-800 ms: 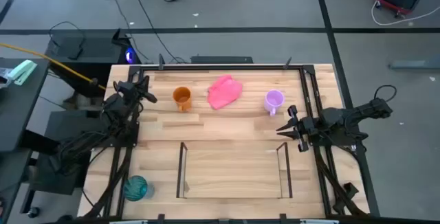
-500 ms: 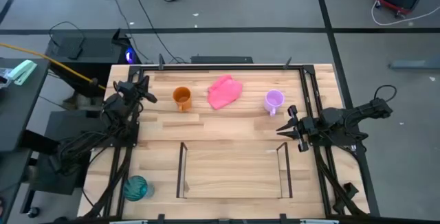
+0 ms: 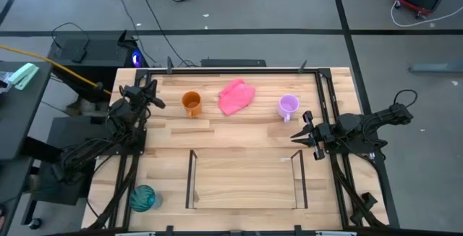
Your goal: Stack small to large cups/mugs on shelf
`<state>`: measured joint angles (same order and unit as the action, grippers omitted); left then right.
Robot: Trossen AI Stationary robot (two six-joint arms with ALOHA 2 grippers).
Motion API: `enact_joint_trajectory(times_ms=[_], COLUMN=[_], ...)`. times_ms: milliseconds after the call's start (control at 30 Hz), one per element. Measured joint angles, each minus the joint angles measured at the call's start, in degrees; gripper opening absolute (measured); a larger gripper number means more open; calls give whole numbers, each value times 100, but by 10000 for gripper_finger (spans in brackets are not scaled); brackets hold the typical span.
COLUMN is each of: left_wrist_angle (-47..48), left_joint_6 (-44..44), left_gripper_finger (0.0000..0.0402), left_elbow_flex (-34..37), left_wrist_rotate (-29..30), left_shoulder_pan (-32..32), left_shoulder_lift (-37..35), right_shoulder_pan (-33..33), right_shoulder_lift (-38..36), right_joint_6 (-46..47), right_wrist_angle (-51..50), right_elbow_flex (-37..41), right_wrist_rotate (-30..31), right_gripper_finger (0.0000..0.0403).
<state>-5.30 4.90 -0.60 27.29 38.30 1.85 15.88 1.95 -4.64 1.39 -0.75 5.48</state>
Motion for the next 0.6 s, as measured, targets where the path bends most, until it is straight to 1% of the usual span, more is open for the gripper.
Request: enact_joint_trajectory(times_ms=[400, 600], left_wrist_angle=[2, 2], left_joint_6=[-1, -1], left_gripper_finger=[36, 31], left_elbow_flex=[0, 0], left_wrist_rotate=[2, 0], left_shoulder_pan=[0, -2], left_shoulder_lift=[0, 2], right_shoulder_pan=[2, 0], right_shoulder_lift=[-2, 0], right_joint_6=[0, 2], right_wrist_angle=[0, 1], right_elbow_flex=[0, 0], right_wrist_rotate=[0, 0], right_gripper_finger=[58, 58])
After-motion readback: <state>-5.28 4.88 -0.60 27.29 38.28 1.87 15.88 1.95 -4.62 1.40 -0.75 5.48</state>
